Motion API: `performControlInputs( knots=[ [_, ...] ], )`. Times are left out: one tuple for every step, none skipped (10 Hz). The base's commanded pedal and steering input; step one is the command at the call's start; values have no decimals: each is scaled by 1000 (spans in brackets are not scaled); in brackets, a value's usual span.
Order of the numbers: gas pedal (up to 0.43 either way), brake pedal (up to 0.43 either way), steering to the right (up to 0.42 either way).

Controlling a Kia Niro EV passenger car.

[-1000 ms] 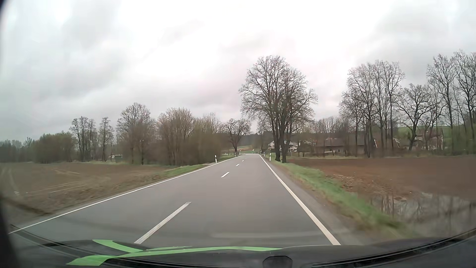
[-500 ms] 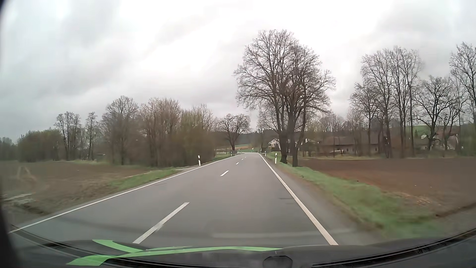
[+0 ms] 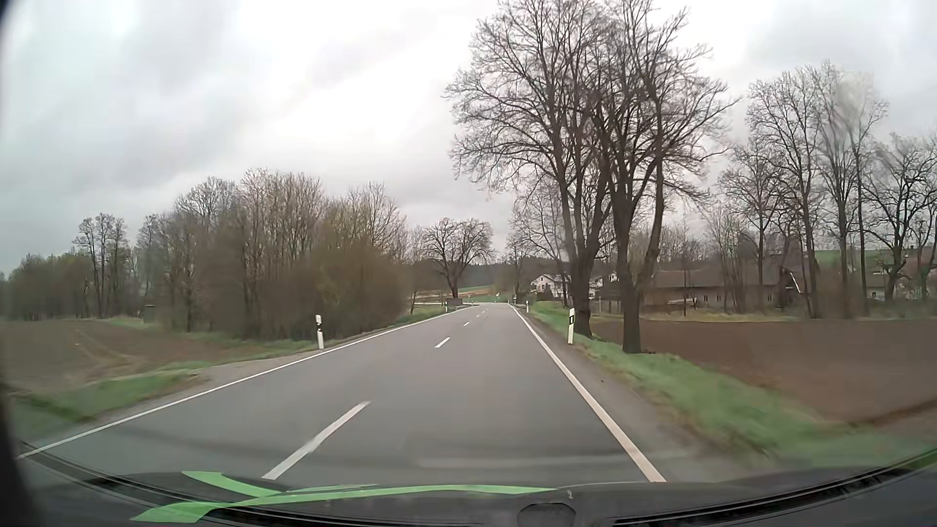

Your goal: Follow the waypoints while adhering to traffic rules and regulations

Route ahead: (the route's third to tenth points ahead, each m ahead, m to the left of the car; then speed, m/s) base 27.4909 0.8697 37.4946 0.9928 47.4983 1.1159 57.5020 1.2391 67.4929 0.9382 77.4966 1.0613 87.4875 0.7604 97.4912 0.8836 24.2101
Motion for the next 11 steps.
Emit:
performControlInputs(
  knots=[
    [47, 0, -1],
    [67, 0, -1],
    [98, 0, -1],
    [118, 0, -1],
    [130, 0, -1],
    [138, 0, -1],
    [150, 0, 0],
    [150, 0, -1],
    [138, 0, -1],
    [118, 0, 0],
    [79, 0, 0]
  ],
)
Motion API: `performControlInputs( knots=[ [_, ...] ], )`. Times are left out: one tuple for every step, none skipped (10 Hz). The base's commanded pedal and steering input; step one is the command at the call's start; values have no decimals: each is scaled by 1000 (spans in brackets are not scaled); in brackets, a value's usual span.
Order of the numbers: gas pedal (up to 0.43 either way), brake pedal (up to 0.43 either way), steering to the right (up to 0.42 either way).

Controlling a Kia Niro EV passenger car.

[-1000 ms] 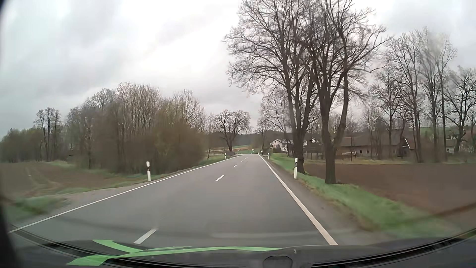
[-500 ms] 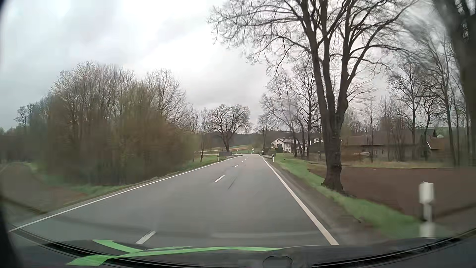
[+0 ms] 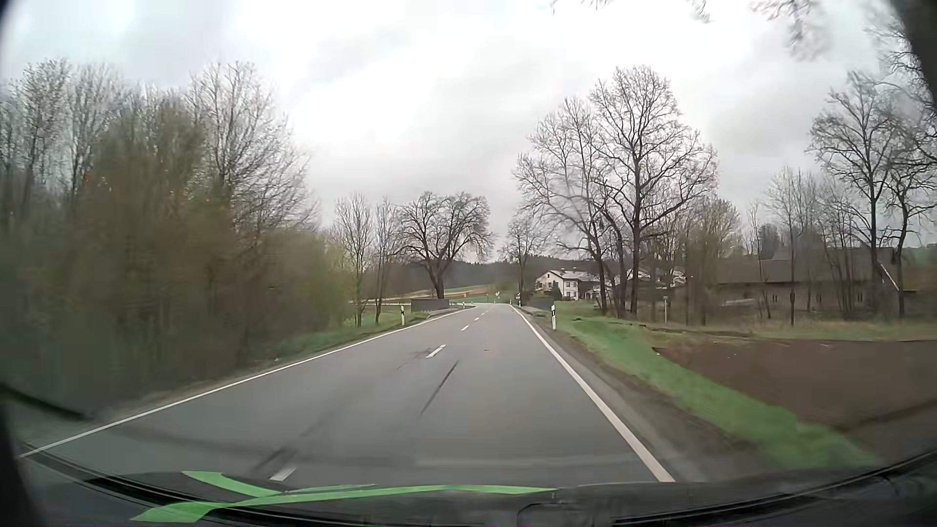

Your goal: Follow the waypoints while adhering to traffic rules and regulations

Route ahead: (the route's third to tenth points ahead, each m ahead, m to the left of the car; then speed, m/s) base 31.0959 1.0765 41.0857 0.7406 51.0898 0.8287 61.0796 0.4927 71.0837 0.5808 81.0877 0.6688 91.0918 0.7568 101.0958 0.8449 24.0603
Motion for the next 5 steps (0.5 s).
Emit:
performControlInputs(
  knots=[
    [67, 0, 0],
    [59, 0, 0],
    [59, 0, 0],
    [59, 0, -1],
    [67, 0, -1]
  ],
)
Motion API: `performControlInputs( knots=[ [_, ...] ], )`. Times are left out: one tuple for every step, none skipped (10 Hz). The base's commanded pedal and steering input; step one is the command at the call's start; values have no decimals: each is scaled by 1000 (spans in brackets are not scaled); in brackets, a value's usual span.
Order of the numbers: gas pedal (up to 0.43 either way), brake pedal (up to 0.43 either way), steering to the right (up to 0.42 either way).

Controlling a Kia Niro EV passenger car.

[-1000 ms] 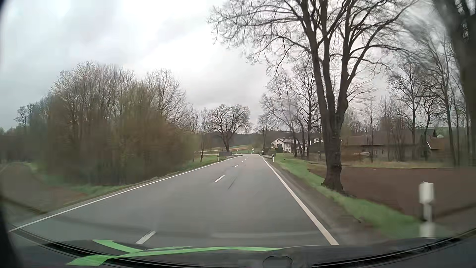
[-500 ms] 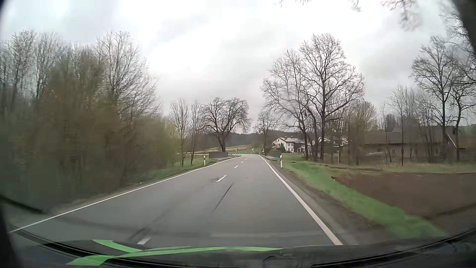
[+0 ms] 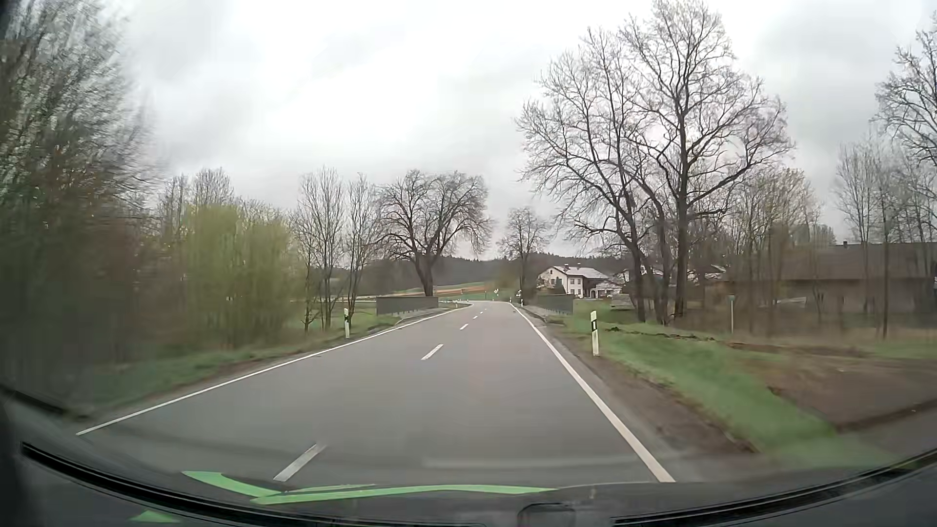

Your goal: Follow the waypoints while adhering to traffic rules and regulations

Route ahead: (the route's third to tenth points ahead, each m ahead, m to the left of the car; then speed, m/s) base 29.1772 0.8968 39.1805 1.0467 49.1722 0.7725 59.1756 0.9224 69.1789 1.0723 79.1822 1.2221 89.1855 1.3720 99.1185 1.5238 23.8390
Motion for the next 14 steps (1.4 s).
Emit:
performControlInputs(
  knots=[
    [79, 0, -1],
    [110, 0, -1],
    [130, 0, -1],
    [130, 0, -1],
    [118, 0, -1],
    [110, 0, -1],
    [59, 0, -1],
    [39, 0, -1],
    [8, 0, -1],
    [8, 0, -1],
    [20, 0, -1],
    [20, 0, -1],
    [20, 0, -1],
    [20, 0, -1]
  ],
)
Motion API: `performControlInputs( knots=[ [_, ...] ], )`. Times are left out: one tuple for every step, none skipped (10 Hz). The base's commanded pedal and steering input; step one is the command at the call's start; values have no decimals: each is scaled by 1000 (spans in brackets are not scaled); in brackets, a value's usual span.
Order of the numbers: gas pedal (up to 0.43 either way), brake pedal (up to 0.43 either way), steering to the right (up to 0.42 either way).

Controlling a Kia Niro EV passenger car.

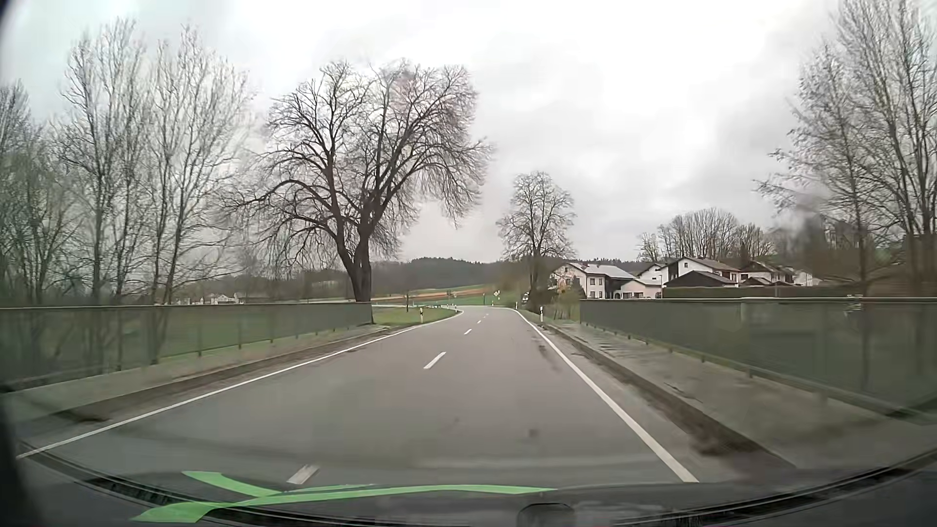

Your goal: Follow the waypoints while adhering to traffic rules and regulations

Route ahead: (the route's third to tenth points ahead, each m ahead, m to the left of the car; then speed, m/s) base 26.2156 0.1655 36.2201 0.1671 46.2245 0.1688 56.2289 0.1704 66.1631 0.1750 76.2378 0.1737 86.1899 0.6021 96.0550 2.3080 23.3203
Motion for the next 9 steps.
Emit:
performControlInputs(
  knots=[
    [8, 0, 0],
    [0, 0, -1],
    [0, 0, 0],
    [0, 0, -1],
    [0, 0, 0],
    [0, 0, -1],
    [0, 0, 0],
    [0, 0, 0],
    [0, 0, 0]
  ],
)
